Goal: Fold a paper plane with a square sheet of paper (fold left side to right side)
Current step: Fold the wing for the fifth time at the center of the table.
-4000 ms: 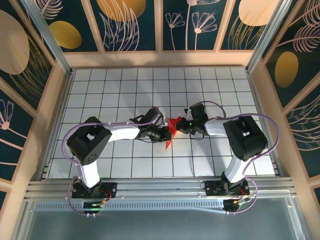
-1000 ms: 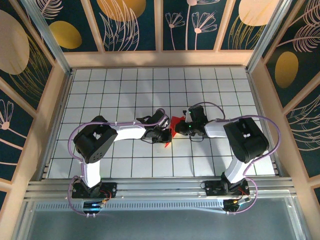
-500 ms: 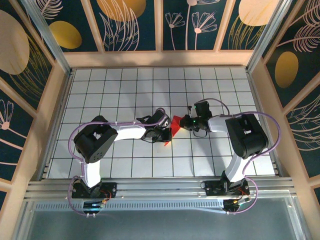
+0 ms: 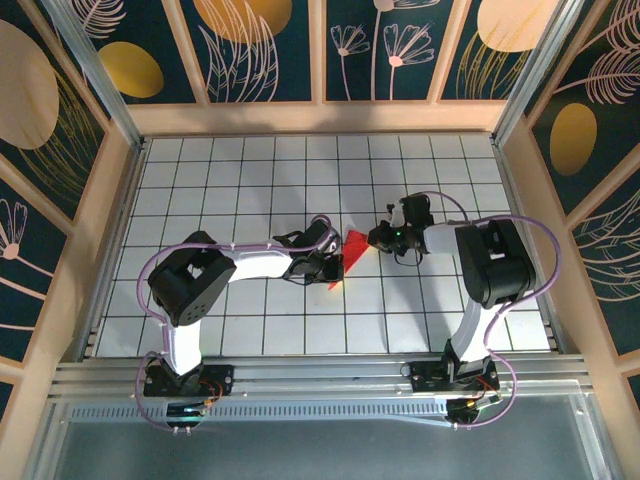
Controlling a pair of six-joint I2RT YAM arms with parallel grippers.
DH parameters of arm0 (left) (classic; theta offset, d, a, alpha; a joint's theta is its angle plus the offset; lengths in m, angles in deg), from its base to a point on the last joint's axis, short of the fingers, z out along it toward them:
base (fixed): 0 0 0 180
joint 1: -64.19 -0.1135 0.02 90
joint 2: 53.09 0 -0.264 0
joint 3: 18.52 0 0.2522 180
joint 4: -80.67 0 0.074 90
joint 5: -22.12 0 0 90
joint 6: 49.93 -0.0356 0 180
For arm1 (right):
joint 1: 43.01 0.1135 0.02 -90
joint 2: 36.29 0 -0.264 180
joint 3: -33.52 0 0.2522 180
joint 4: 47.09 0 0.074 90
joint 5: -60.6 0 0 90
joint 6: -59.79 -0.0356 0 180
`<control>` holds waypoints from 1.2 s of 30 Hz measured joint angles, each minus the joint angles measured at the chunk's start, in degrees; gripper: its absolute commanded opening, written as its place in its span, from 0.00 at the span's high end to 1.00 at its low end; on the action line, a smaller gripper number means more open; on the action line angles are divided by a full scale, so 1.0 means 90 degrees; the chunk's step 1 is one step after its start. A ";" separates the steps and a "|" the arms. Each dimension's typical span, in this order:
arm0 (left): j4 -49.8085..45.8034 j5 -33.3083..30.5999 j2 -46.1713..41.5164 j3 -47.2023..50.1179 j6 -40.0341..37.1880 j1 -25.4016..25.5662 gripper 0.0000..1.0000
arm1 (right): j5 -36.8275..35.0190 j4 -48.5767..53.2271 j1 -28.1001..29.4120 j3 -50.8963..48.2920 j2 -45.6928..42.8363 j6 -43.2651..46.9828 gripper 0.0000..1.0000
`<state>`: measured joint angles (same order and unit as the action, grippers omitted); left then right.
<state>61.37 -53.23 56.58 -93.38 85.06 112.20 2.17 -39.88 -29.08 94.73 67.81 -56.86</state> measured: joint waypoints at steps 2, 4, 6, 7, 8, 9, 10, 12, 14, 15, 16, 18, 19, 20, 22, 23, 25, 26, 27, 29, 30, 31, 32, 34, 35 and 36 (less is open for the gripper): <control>0.0000 0.0000 0.0000 0.0000 0.0000 0.0000 1.00 | 0.0005 0.0061 -0.0066 0.0080 0.0051 0.0000 1.00; 0.0000 0.0000 0.0000 0.0000 0.0000 0.0000 1.00 | 0.0056 0.0141 -0.0126 0.0180 0.0119 0.0000 1.00; 0.0002 -0.0007 0.0000 0.0000 0.0000 0.0000 1.00 | 0.0143 0.0240 -0.0189 0.0282 0.0189 0.0000 1.00; 0.0007 -0.0019 0.0000 0.0000 0.0000 0.0000 1.00 | 0.0182 0.0289 -0.0221 0.0335 0.0221 0.0000 1.00; 0.0017 -0.0022 0.0000 0.0000 0.0000 0.0000 1.00 | 0.0199 0.0325 -0.0255 0.0374 0.0245 0.0002 1.00; 0.0022 -0.0022 0.0000 0.0000 0.0000 0.0000 1.00 | 0.0192 0.0352 -0.0296 0.0420 0.0267 0.0005 1.00; 0.0022 -0.0022 0.0000 0.0000 0.0002 0.0000 1.00 | 0.0163 0.0381 -0.0355 0.0476 0.0289 0.0024 1.00; 0.0017 -0.0019 0.0000 0.0000 0.0000 0.0000 1.00 | 0.0012 0.0425 -0.0495 0.0578 0.0311 0.0078 1.00; 0.0005 -0.0017 0.0000 0.0000 0.0002 0.0000 1.00 | -0.0250 0.0454 -0.0668 0.0680 0.0311 0.0119 1.00; 0.0005 -0.0019 0.0000 0.0000 0.0000 0.0000 1.00 | -0.0364 0.0459 -0.0755 0.0729 0.0308 0.0143 1.00; 0.0005 -0.0019 0.0000 0.0000 0.0000 0.0000 1.00 | -0.0444 0.0474 -0.0823 0.0753 0.0289 0.0148 1.00; 0.0005 -0.0017 0.0000 0.0000 0.0002 0.0000 1.00 | -0.0556 0.0588 -0.0872 0.0750 0.0129 0.0146 1.00; 0.0002 -0.0019 0.0000 0.0000 0.0000 0.0000 1.00 | -0.0559 0.0619 -0.0862 0.0724 0.0022 0.0143 1.00; 0.0005 -0.0019 0.0000 0.0000 0.0002 0.0000 1.00 | -0.0554 0.0629 -0.0821 0.0653 -0.0155 0.0141 1.00; 0.0002 -0.0019 0.0000 0.0000 0.0002 0.0000 1.00 | -0.0537 0.0641 -0.0668 0.0483 -0.0551 0.0092 1.00; 0.0002 -0.0019 0.0000 0.0000 0.0002 0.0000 1.00 | -0.0500 0.0619 -0.0534 0.0376 -0.0763 0.0053 1.00; 0.0000 -0.0019 0.0000 -0.0005 0.0002 0.0000 1.00 | -0.0432 0.0522 -0.0233 0.0168 -0.1064 -0.0092 1.00; 0.0000 -0.0019 0.0000 -0.0005 0.0002 0.0000 1.00 | -0.0374 0.0447 -0.0034 0.0049 -0.1173 -0.0211 1.00; -0.0002 -0.0019 0.0000 -0.0005 0.0002 0.0000 1.00 | -0.0330 0.0367 0.0165 -0.0058 -0.1229 -0.0313 1.00; -0.0002 -0.0019 0.0000 -0.0005 0.0002 0.0000 1.00 | -0.0255 0.0245 0.0488 -0.0214 -0.1224 -0.0532 1.00; -0.0002 -0.0019 0.0000 -0.0005 0.0002 0.0000 1.00 | -0.0216 0.0223 0.0597 -0.0270 -0.1209 -0.0612 1.00; -0.0002 -0.0019 0.0000 -0.0005 0.0002 0.0000 1.00 | -0.0197 0.0221 0.0680 -0.0284 -0.1171 -0.0673 1.00; -0.0002 -0.0019 0.0000 -0.0005 0.0002 0.0000 1.00 | -0.0185 0.0158 0.0736 -0.0284 -0.1090 -0.0741 1.00; -0.0005 -0.0019 0.0000 -0.0007 0.0000 0.0000 1.00 | -0.0170 0.0061 0.0787 -0.0260 -0.0908 -0.0801 1.00; -0.0007 -0.0022 0.0000 -0.0010 0.0002 0.0000 1.00 | -0.0170 0.0041 0.0787 -0.0236 -0.0787 -0.0823 1.00; -0.0010 -0.0022 0.0000 -0.0010 0.0000 0.0000 1.00 | -0.0172 0.0029 0.0787 -0.0202 -0.0678 -0.0831 1.00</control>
<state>61.28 -53.42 56.58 -93.47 85.06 112.20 0.62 -39.62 -22.00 92.91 61.71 -64.34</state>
